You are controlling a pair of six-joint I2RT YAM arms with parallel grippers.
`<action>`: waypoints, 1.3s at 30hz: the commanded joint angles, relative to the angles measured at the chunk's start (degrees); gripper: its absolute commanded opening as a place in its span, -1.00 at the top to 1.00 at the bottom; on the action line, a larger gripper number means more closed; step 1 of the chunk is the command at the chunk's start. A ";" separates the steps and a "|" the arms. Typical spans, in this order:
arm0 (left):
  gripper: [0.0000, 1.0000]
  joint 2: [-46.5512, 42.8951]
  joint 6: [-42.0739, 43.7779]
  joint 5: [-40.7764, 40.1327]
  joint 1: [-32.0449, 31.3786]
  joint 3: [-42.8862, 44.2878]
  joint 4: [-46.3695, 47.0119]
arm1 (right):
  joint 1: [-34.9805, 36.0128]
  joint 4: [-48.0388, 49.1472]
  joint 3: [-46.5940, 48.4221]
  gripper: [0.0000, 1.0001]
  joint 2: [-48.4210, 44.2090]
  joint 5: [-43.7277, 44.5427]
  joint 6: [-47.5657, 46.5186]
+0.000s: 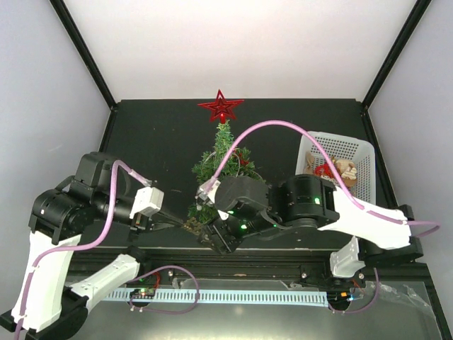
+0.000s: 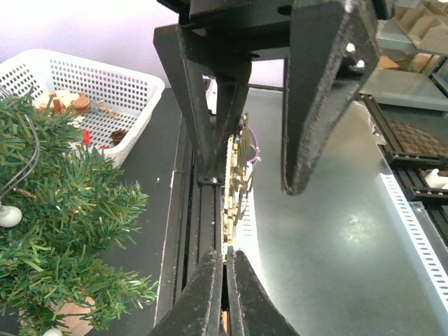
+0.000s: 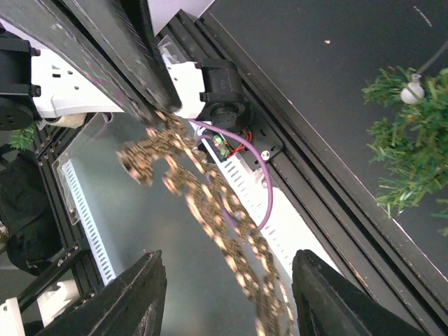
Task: Decorate the small christmas tree
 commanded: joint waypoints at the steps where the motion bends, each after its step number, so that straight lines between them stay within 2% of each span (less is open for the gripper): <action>1: 0.97 -0.92 -0.52 2.82 0.04 -0.74 -0.62 | 0.20 4.68 -5.01 -0.02 -5.67 2.81 1.08; 4: 0.97 -1.17 -1.19 4.23 0.45 -1.22 -0.75 | 0.44 5.35 -9.29 0.01 -8.62 4.39 0.75; 8: 0.97 -1.32 -2.15 7.13 1.66 -2.09 -0.66 | 0.84 14.53 -20.74 0.23 -17.01 4.46 -0.21; 11: 0.97 -0.97 -3.21 8.74 2.51 -2.09 -0.68 | 1.90 20.80 -27.53 0.23 -22.40 3.57 -1.25; 15: 0.97 -0.78 -3.84 10.33 3.20 -1.98 -0.65 | 2.80 23.00 -31.71 0.31 -25.12 7.17 -2.32; 19: 0.97 -0.93 -4.00 10.22 3.25 -2.30 -0.65 | 2.80 25.62 -32.69 0.48 -25.47 7.87 -3.63; 25: 0.97 -0.53 -3.88 10.08 3.35 -2.50 -0.61 | 2.79 26.11 -29.74 0.63 -22.12 6.59 -5.10; 29: 0.97 -0.35 -3.51 9.45 3.34 -2.58 -0.60 | 2.79 25.55 -29.29 0.91 -21.59 7.19 -5.07; 31: 0.97 -0.34 -4.10 7.69 3.34 -3.09 0.23 | 2.79 24.77 -29.12 0.98 -22.17 8.14 -4.48; 32: 0.92 -0.34 -4.47 6.37 3.34 -3.59 1.06 | 2.81 24.28 -29.02 0.98 -22.60 8.82 -4.04; 37: 0.11 0.42 -4.70 -1.37 3.36 -4.48 3.16 | 2.86 20.38 -26.44 0.98 -23.26 13.95 -1.98; 38: -0.02 0.78 -5.28 -3.15 3.34 -4.73 3.84 | 2.85 19.50 -24.98 0.98 -22.09 14.28 -1.87; 39: -0.08 1.14 -6.42 -5.41 3.34 -4.89 4.76 | 2.79 18.15 -22.56 0.98 -20.23 14.41 -2.05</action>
